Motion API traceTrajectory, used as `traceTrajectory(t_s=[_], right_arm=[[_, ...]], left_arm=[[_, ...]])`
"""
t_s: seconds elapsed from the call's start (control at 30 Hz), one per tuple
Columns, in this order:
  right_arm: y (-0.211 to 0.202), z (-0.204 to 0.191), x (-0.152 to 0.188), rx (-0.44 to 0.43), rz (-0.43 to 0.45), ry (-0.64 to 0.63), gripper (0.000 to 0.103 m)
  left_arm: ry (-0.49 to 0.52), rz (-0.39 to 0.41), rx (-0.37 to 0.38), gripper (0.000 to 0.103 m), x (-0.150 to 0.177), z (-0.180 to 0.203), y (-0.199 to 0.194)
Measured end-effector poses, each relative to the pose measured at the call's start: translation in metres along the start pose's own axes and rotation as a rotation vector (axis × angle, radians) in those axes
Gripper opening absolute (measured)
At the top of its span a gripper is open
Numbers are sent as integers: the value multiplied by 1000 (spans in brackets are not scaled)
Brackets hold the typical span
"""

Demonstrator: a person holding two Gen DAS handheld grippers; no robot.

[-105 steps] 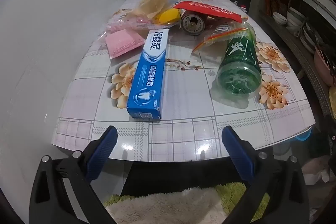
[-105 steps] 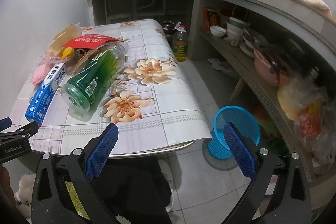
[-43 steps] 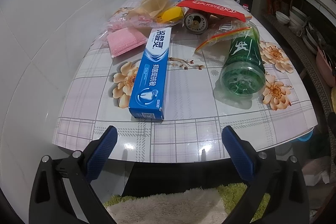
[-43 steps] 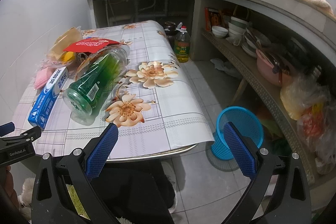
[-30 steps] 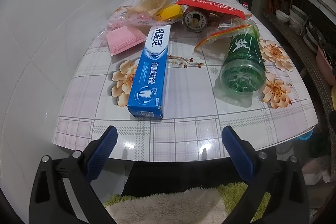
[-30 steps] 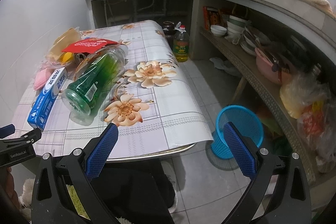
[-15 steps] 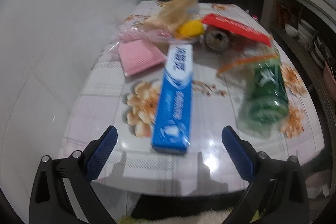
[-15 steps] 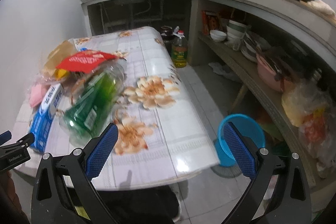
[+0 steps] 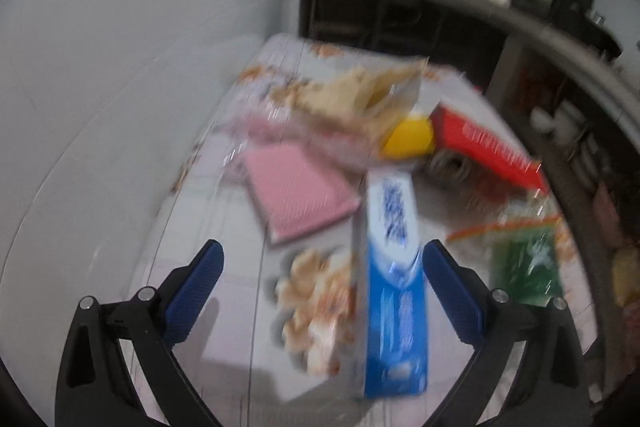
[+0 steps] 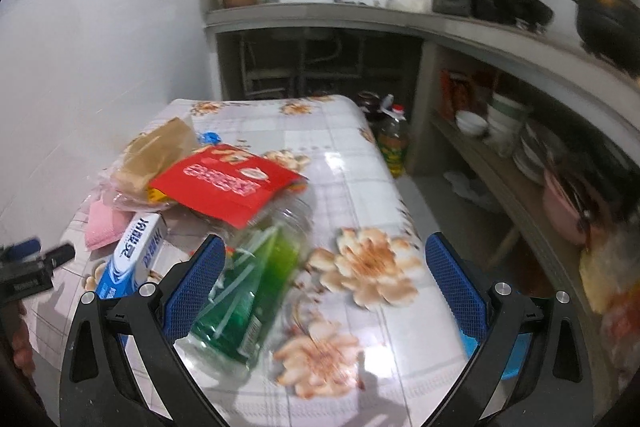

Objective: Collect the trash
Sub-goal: 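Reach the right gripper to the red snack bag and close on it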

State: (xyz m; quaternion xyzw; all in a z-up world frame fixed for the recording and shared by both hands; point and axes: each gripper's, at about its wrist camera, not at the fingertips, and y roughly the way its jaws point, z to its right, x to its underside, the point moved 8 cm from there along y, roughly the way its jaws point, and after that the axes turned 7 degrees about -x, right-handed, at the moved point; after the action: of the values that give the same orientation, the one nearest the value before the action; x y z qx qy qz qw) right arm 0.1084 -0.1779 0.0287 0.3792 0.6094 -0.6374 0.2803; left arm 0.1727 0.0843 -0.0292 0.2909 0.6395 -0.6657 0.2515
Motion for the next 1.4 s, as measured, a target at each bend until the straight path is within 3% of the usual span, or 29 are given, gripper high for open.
traceTrajectory(t_s=[0.2,0.4,0.53,0.63,0.77,0.93,1.07,1.2,1.33,1.4], right_arm=[[10,-20,-18,-29,21,-79,96],[22,-36,-33,-60,29,-122,96],[32,-55,-40,-96,27,-204,96],[50,-77,-45,-123,-2,-300,96],[82,-114,-42,-145,-72,-490,96],[117,-147,-30,-79,-130,-717,94],[139,-149,-24,4,-189,-801,72],[147,-140,-23,15,-261,-738,10],[133,-121,-44,-8,-220,-579,4],[123,-101,-61,-19,-186,-465,3]], left_arm=[[20,131,43,97,-47,7,1],[-50,127,113,95,-82,2,14],[-56,78,139,87,-72,3,23],[-41,21,151,76,-56,9,33],[-73,-20,165,66,-40,6,36],[-101,-47,171,58,-30,-4,36],[-108,-46,191,54,-24,-6,32],[-88,-34,284,54,-22,7,22],[22,30,340,54,-21,34,6],[131,79,335,54,-19,53,-2]])
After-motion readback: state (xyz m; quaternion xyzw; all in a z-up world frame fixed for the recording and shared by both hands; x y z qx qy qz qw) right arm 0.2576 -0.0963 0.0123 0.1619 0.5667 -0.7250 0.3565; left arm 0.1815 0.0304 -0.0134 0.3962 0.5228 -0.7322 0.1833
